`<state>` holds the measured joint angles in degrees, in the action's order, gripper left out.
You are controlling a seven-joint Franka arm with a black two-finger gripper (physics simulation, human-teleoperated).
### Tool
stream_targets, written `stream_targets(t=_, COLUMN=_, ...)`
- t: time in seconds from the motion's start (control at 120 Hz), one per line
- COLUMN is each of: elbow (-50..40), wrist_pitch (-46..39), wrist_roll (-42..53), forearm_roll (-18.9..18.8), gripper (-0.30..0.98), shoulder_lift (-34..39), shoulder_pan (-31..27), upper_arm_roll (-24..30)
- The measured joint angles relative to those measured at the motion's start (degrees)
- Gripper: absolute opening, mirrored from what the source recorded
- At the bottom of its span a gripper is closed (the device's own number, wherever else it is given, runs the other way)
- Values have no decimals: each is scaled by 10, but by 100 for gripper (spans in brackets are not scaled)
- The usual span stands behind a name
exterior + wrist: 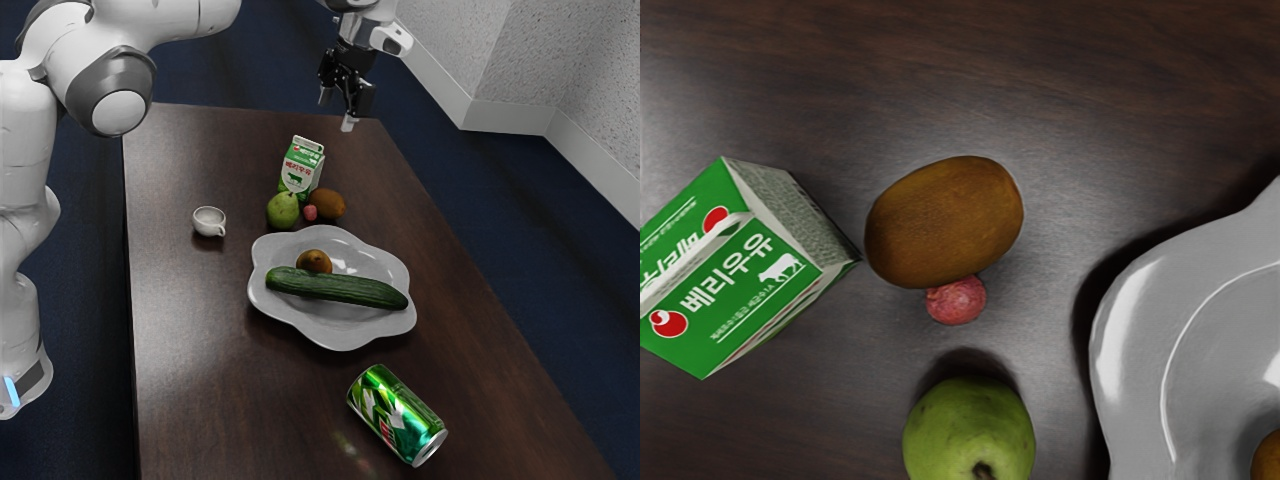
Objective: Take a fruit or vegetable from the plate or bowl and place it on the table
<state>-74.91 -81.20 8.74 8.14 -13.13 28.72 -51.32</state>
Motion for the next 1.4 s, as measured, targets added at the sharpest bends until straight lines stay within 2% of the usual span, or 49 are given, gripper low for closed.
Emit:
stream_targets(t=0.15, elbow=4, wrist_pitch=1, wrist_roll=-1, forearm_roll=0, gripper=69, shoulder_lift=1, shoulder_pan=1, upper_arm_roll=-1)
stream_targets(t=0.225, elbow=56, wrist_pitch=14, wrist_roll=-1, forearm_roll=-1, gripper=69, shoulder_lift=17, shoulder_pan=10, upper_arm_roll=-1)
stream_targets(t=0.283, elbow=83, wrist_pitch=29, wrist_roll=-5, forearm_roll=16, gripper=69, shoulder_lift=41, shoulder_pan=31, upper_arm_roll=3)
stream_targets(t=0.35, elbow=84, wrist_pitch=44, wrist_roll=-21, forearm_roll=27, gripper=69, shoulder_lift=46, shoulder_pan=88, upper_arm_roll=7)
stream_targets(t=0.417, elbow=79, wrist_pitch=55, wrist_roll=-40, forearm_roll=34, gripper=68, shoulder_lift=32, shoulder_pan=141, upper_arm_roll=18)
stream_targets(t=0.517, elbow=72, wrist_pitch=58, wrist_roll=-64, forearm_roll=42, gripper=68, shoulder_lift=-18, shoulder_pan=161, upper_arm_roll=52)
stream_targets(t=0.683, elbow=19, wrist_pitch=42, wrist_roll=-97, forearm_roll=48, gripper=68, shoulder_lift=-31, shoulder_pan=164, upper_arm_roll=59)
stream_targets(t=0.933, elbow=-110, wrist_pitch=-44, wrist_roll=-123, forearm_roll=36, gripper=69, shoulder_lift=-11, shoulder_pan=194, upper_arm_roll=54)
stream_targets(t=1.133, elbow=-186, wrist_pitch=-110, wrist_roll=-138, forearm_roll=4, gripper=68, shoulder_lift=40, shoulder_pan=256, upper_arm_roll=53)
stream_targets(t=1.4, elbow=-243, wrist_pitch=-172, wrist_roll=-149, forearm_roll=-30, gripper=67, shoulder_lift=48, shoulder_pan=262, upper_arm_roll=52)
